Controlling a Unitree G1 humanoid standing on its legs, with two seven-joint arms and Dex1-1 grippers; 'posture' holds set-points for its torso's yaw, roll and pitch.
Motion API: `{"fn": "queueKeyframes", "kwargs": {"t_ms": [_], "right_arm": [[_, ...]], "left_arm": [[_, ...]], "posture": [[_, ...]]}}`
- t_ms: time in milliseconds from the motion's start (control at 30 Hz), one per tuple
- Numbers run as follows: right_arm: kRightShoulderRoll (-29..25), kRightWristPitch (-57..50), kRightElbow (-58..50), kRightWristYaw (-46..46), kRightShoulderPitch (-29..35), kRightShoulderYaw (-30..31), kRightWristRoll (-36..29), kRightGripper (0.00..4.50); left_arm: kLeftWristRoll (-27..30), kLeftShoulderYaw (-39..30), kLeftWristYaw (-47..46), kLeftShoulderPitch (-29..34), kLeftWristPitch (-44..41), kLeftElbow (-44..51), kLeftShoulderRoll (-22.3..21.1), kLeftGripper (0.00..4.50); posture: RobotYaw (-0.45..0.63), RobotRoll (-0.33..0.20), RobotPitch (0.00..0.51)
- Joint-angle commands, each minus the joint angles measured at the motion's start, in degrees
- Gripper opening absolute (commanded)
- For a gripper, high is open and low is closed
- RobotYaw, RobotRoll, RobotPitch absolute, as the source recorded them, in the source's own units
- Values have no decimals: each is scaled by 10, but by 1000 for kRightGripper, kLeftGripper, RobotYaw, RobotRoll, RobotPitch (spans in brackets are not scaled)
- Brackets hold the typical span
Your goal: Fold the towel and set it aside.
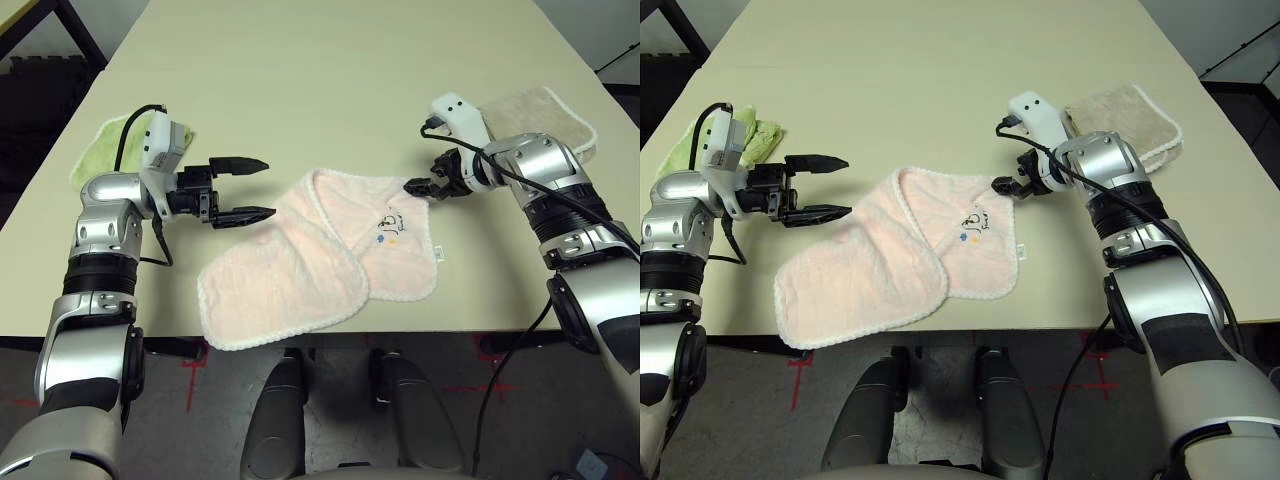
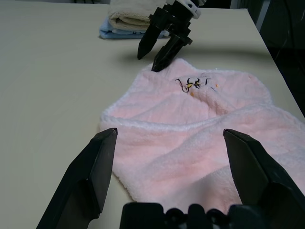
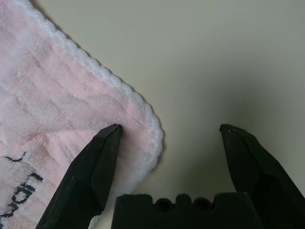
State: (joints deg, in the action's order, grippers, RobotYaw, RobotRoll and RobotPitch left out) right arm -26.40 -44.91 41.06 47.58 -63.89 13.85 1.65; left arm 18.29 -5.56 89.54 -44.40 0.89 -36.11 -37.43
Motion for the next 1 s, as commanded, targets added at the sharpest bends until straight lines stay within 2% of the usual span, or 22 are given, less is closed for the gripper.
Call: {"fn": "queueKeyframes", "kwargs": {"t_ms": [33, 233, 367, 533, 633, 833, 1000], "right_arm": [[14, 10, 27, -2, 6, 10, 11, 3498], [33, 17, 44, -1, 10, 7, 15, 1389], [37, 9, 49, -10, -1, -24, 5, 28], [35, 11, 47, -21, -12, -87, -31, 28], [30, 51, 34, -20, -7, -112, -49, 28], [40, 322, -20, -25, 33, -192, -103, 28], [39, 423, -19, -25, 45, -197, -105, 28]], "left_arm": [[8, 4, 2, 10, -6, 20, -4, 4500], [10, 5, 2, 19, -20, 36, -9, 4500], [14, 4, 3, 27, -31, 48, -12, 4500], [18, 3, 1, 36, -49, 63, -18, 4500], [19, 3, -2, 35, -55, 66, -20, 4500], [23, -1, -18, 32, -70, 71, -21, 4500], [29, -1, -36, 31, -85, 79, -16, 4500]], "posture": [[13, 0, 218], [19, 0, 227], [15, 0, 234], [13, 0, 243], [12, 0, 244], [11, 0, 236], [11, 0, 231]]}}
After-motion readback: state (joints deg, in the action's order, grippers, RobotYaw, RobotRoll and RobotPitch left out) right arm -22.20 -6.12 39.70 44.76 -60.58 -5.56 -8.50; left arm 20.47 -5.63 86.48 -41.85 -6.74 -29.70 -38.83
